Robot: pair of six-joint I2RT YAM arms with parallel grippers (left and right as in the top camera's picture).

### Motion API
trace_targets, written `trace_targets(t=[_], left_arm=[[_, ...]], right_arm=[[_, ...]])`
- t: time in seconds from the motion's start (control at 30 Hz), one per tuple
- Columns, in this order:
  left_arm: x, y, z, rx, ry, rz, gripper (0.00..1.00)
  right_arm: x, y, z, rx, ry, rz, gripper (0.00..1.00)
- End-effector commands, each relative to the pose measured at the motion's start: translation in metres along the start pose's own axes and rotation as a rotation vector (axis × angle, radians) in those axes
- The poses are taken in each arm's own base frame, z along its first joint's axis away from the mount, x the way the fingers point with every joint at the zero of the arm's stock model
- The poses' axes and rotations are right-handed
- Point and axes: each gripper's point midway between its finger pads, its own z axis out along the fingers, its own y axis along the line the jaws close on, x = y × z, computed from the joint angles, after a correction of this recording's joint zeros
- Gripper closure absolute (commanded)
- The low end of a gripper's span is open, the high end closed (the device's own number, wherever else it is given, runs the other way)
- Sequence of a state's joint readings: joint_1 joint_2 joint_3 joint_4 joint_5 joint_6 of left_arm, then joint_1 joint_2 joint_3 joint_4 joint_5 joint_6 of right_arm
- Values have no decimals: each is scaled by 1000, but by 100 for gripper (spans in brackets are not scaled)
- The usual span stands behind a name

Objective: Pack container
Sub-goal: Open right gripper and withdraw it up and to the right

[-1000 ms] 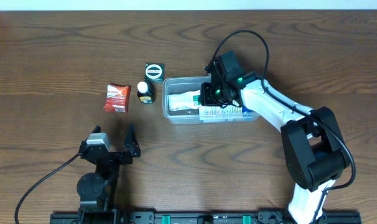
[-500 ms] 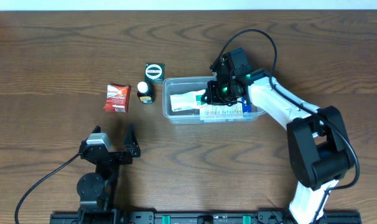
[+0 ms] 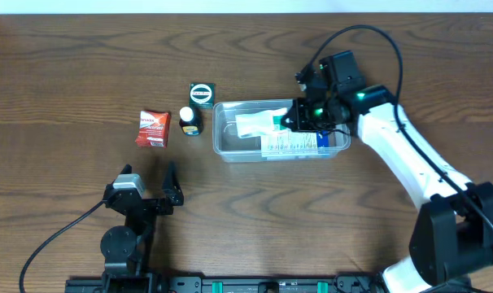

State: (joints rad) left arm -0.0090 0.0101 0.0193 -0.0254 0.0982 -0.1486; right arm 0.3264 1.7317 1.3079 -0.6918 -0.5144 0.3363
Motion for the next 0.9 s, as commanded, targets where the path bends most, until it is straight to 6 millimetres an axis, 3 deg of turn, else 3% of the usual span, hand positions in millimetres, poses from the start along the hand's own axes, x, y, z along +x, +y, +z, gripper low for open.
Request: trace_targets(t=[0.0, 0.37, 0.53, 0.67, 0.87], left_arm=[[15, 1, 1, 5, 47, 14, 2], [15, 1, 1, 5, 47, 14, 2], [15, 1, 1, 5, 47, 14, 2], [15, 1, 1, 5, 47, 14, 2], [15, 1, 1, 5, 47, 14, 2]], right_arm=[[-3, -12, -8, 51, -14, -25, 99], [1, -61, -29, 151, 9, 38, 98], [2, -74, -33, 207, 10, 33, 87], [2, -80, -34, 243, 8, 32, 68], [2, -83, -35, 259, 6, 25, 65]])
